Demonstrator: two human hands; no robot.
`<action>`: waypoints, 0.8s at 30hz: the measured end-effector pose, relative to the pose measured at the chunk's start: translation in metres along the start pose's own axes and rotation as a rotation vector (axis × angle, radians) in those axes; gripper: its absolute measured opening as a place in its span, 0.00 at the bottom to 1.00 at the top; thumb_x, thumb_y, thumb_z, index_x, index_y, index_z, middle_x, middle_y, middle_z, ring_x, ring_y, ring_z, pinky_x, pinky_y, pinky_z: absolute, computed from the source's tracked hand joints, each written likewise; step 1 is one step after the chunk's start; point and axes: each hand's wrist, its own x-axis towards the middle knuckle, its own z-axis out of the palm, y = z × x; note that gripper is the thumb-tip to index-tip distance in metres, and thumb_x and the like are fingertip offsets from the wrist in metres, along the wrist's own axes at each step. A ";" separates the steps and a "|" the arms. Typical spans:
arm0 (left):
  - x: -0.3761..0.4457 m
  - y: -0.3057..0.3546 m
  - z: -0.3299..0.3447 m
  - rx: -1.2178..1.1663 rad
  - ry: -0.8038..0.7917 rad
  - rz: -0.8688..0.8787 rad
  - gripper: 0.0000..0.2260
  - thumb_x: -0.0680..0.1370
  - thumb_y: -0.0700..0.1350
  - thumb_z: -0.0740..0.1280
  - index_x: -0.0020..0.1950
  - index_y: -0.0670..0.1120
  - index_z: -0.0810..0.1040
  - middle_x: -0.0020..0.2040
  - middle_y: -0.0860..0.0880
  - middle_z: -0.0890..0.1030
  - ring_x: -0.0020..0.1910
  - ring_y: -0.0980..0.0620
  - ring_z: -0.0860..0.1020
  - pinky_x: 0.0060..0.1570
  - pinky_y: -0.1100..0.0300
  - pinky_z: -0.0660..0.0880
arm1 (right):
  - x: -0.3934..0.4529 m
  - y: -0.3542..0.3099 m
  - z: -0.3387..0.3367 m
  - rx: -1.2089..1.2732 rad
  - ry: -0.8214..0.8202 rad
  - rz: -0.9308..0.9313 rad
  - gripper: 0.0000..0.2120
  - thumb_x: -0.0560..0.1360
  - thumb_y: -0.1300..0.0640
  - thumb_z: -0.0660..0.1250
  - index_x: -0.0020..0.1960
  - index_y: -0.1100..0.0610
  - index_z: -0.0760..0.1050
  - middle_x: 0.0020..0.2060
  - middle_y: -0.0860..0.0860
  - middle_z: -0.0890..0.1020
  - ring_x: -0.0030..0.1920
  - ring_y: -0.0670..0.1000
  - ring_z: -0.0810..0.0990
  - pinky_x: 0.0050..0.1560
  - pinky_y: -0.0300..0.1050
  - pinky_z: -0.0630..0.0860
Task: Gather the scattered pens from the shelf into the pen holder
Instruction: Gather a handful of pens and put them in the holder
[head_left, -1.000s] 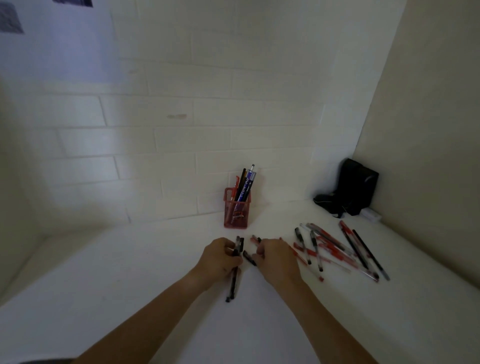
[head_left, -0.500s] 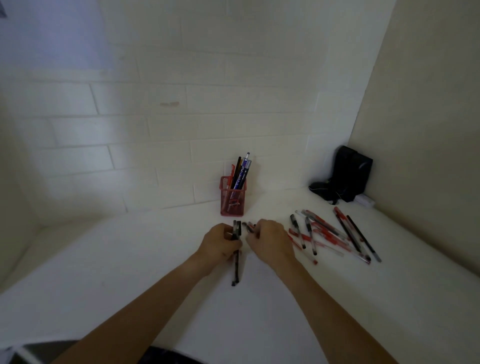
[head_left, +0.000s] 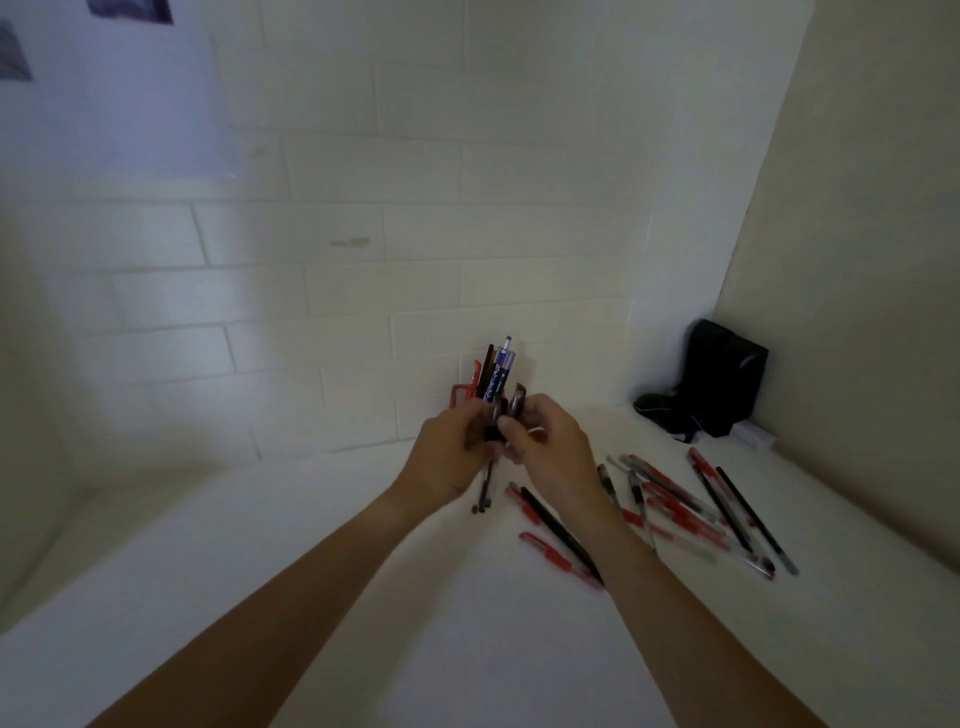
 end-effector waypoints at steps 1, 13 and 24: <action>0.009 0.006 -0.005 0.009 0.030 0.039 0.10 0.73 0.35 0.71 0.51 0.47 0.79 0.43 0.55 0.82 0.41 0.64 0.81 0.43 0.70 0.76 | 0.009 -0.003 -0.001 0.017 0.030 -0.048 0.02 0.77 0.53 0.69 0.47 0.47 0.76 0.41 0.47 0.84 0.41 0.50 0.85 0.44 0.50 0.83; 0.096 -0.028 -0.019 0.077 0.092 0.141 0.10 0.75 0.38 0.71 0.55 0.47 0.78 0.44 0.54 0.82 0.40 0.57 0.81 0.40 0.69 0.76 | 0.090 0.012 0.024 -0.018 0.206 -0.173 0.06 0.77 0.58 0.70 0.54 0.54 0.81 0.43 0.46 0.85 0.43 0.41 0.83 0.46 0.34 0.79; 0.094 -0.079 0.017 0.261 0.239 0.018 0.16 0.71 0.45 0.74 0.58 0.44 0.79 0.51 0.43 0.77 0.54 0.46 0.71 0.52 0.60 0.66 | 0.096 0.055 0.050 -0.295 0.272 -0.165 0.12 0.75 0.57 0.72 0.56 0.56 0.73 0.48 0.50 0.75 0.43 0.47 0.74 0.41 0.34 0.69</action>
